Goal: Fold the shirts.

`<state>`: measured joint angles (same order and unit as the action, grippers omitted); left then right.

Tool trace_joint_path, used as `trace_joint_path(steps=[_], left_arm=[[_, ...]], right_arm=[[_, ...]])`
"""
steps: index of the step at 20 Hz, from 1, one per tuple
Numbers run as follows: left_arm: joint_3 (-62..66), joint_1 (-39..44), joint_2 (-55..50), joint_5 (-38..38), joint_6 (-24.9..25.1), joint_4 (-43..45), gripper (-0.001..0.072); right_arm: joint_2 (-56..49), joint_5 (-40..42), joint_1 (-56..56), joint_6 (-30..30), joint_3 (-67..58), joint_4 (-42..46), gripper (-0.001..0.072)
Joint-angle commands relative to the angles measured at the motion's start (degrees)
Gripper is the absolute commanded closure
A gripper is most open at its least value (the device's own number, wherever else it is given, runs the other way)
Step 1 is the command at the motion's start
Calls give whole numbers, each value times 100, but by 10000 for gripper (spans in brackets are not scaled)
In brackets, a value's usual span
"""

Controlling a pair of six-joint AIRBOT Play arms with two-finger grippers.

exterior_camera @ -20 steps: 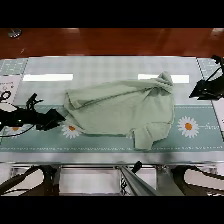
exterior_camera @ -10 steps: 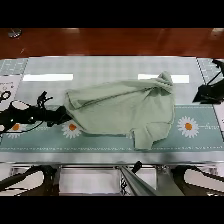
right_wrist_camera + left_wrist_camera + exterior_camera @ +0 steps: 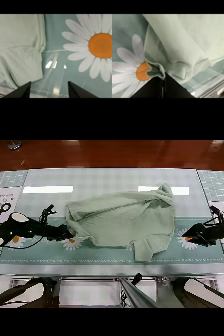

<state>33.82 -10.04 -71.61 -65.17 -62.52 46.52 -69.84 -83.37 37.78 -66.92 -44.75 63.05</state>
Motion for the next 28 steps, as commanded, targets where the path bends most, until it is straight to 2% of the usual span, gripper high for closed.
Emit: trace_joint_path(steps=[1, 3, 7, 10, 12, 13, 14, 15, 19, 22, 24, 28], left_arm=[[4, 4, 111, -162, 98, -31, 681], [4, 4, 120, -149, 98, -31, 681], [4, 4, 120, -140, 98, -31, 681], [4, 4, 120, -136, 92, -33, 681], [7, 4, 120, -94, 74, -39, 681], [13, 4, 120, -85, 79, -96, 681], [52, -15, 127, -92, 79, -166, 681], [131, -63, 181, -114, 76, -299, 682], [1029, -540, 1270, -173, 76, -1010, 683], [2422, -1051, 2566, 0, 74, -1349, 682], [3560, -1276, 3309, 507, 26, -1351, 682], [5455, -1303, 4205, 2184, -168, -1351, 682]], right_arm=[[61, 549, 127, 96, 516, -833, 164], [61, 935, -28, -79, 780, -1005, 168], [59, 1849, -1003, -190, 1108, -756, 169], [61, 2538, -1676, -1029, 1108, -138, 169], [61, 2887, -1963, -1266, 1106, -177, 178], [61, 2968, -2109, -1263, 1104, -227, 279], [68, 2942, -2212, -1252, 1084, -275, 521], [87, 2811, -2236, -1244, 1008, -291, 680], [885, 2308, -2164, -782, -162, -177, 682], [1974, 2822, -2164, -739, -1816, -122, 682], [2511, 3303, -2164, -997, -3016, -214, 683], [2889, 3296, -2164, -1198, -5204, -166, 683]])
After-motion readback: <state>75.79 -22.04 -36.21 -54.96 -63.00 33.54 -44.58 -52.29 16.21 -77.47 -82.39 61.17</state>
